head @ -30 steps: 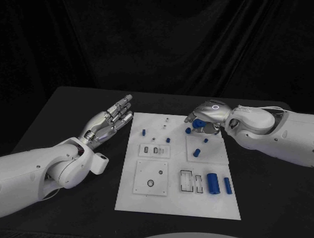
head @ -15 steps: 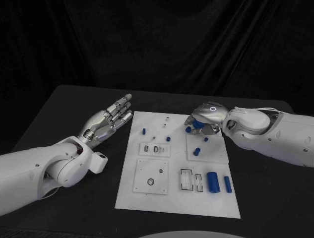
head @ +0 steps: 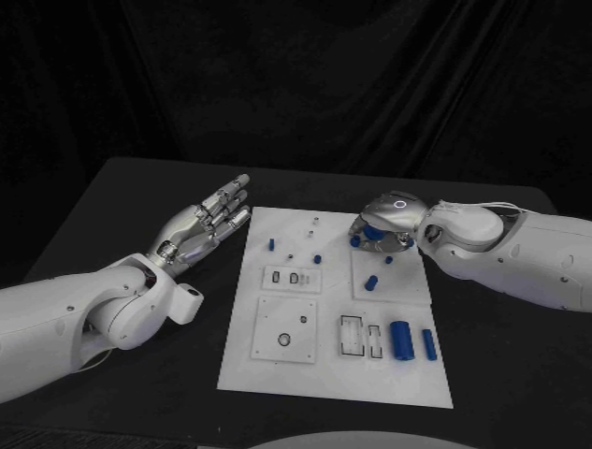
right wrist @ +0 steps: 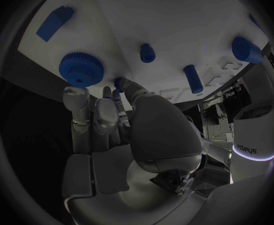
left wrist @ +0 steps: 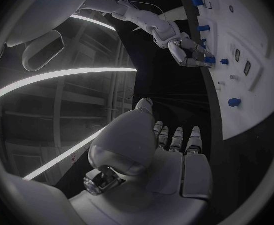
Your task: Assemble the parts on the task board
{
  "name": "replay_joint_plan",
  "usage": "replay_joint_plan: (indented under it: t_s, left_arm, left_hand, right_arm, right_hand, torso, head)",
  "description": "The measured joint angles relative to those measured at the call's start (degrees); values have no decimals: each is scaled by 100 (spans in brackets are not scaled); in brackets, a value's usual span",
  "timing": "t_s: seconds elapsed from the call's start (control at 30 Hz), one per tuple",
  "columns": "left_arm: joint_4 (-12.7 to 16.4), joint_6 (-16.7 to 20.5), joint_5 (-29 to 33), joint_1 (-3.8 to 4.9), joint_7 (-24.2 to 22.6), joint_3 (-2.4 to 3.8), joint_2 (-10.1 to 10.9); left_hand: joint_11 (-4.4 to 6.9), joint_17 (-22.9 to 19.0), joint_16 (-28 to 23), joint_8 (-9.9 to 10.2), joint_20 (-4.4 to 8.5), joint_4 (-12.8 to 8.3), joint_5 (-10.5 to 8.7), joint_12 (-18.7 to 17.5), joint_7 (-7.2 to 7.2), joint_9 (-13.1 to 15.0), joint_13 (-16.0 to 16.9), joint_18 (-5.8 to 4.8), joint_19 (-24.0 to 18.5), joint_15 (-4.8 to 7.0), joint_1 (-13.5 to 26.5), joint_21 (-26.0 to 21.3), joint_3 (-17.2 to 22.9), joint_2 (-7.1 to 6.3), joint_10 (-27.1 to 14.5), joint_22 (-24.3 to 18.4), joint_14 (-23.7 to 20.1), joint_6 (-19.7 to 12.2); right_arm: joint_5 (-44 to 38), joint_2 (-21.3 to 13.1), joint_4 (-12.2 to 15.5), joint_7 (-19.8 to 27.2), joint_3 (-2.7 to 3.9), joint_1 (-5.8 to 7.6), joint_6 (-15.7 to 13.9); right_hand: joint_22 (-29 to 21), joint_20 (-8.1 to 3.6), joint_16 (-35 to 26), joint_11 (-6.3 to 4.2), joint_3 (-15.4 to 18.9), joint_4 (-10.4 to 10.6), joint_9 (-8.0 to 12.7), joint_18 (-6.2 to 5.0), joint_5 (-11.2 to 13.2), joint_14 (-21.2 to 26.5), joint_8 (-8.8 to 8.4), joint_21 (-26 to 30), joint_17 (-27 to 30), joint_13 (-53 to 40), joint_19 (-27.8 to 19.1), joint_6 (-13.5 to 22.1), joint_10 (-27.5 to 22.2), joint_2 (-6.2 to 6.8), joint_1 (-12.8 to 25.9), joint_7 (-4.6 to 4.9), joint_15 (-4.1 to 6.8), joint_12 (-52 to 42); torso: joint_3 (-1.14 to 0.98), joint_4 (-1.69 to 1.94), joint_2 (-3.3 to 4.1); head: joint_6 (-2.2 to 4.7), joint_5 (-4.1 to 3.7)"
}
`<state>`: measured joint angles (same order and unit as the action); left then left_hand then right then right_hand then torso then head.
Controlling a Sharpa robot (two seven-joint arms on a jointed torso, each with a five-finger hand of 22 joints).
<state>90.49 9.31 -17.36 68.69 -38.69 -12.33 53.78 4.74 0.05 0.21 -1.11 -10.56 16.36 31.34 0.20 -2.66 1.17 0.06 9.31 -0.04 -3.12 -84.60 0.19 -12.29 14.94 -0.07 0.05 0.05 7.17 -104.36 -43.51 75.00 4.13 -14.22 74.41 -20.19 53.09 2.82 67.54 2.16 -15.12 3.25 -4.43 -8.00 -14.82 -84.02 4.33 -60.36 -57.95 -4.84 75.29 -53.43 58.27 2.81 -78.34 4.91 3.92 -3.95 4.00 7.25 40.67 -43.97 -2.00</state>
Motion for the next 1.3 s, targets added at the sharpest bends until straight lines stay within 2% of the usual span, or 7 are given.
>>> replay_joint_plan:
  t_s: [0.1,0.23,0.57,0.67,0.73,1.13,1.3]
  left_arm:
    - [-6,-14,-1,0,0,0,-4]
    - [-21,-33,-1,0,0,0,-12]
    - [-51,-79,-2,0,0,0,-29]
    - [-64,-89,-3,0,-1,0,-37]
    - [-70,-94,-3,0,-1,0,-39]
    - [-109,-113,-4,0,-1,0,-40]
    - [-116,-120,-4,0,-1,0,-39]
  left_hand:
    - [0,0,0,0,-30,0,0,0,0,0,-1,0,10,-21,-47,0,0,3,0,0,-5,0]
    - [0,0,0,0,-71,-16,0,0,0,0,-2,-1,9,-29,-47,0,16,3,0,0,-12,0]
    - [-17,1,0,0,-145,-16,23,0,34,0,-1,-1,3,-69,-71,0,48,27,17,1,-12,9]
    - [-25,1,0,0,-153,-23,23,0,41,0,-1,-1,11,-69,-71,0,74,27,9,1,-12,1]
    - [-37,2,0,0,-174,-16,45,0,41,0,0,0,-10,-89,-91,0,80,47,-3,1,8,1]
    - [-37,4,0,0,-234,-55,67,0,41,0,1,-1,10,-109,-143,0,151,54,-3,2,-12,1]
    - [-37,4,0,0,-234,-56,90,0,41,0,1,-1,10,-109,-166,0,150,31,-3,2,-12,1]
  right_arm:
    - [1,26,-46,20,0,-14,-27]
    - [2,55,-88,51,2,-25,-64]
    - [34,83,-136,146,5,-39,-180]
    - [53,83,-139,169,6,-39,-209]
    - [65,79,-139,183,6,-41,-224]
    - [101,-4,-50,198,3,-43,-291]
    - [105,13,-7,188,3,39,-298]
  right_hand:
    - [26,6,0,0,-48,32,-5,0,26,-9,0,-37,-1,11,-5,-74,0,0,0,-7,-9,0]
    - [109,-15,0,-10,-160,110,-50,0,252,-9,8,-65,-27,34,-26,-249,92,0,0,-41,-9,0]
    - [266,-15,0,-69,-299,206,-235,-2,629,-9,171,-104,-11,49,-66,-789,698,2,0,-111,-8,-11]
    - [315,-15,-1,-95,-305,212,-267,-1,711,-9,255,-110,-29,48,-66,-953,932,55,37,-112,-8,-50]
    - [351,-15,-1,-120,-289,228,-267,-2,795,-9,322,-110,-29,48,-66,-1007,1092,54,36,-62,-9,-54]
    - [476,-36,18,-169,-241,276,-266,-2,894,7,405,-170,-71,55,-45,-1051,1400,10,-18,-23,7,-54]
    - [482,-36,34,-164,-241,276,-266,-2,917,7,409,-170,-77,55,-45,-1061,1412,-6,-30,-15,8,-54]
  torso:
    - [-1,0,0]
    - [-1,-1,-2]
    - [-1,-2,-3]
    - [-1,-2,-4]
    - [-1,-3,-5]
    - [4,4,-6]
    - [8,9,-4]
  head:
    - [-9,6]
    - [-29,13]
    - [-45,29]
    - [-49,37]
    - [-51,42]
    - [-52,79]
    - [-16,114]
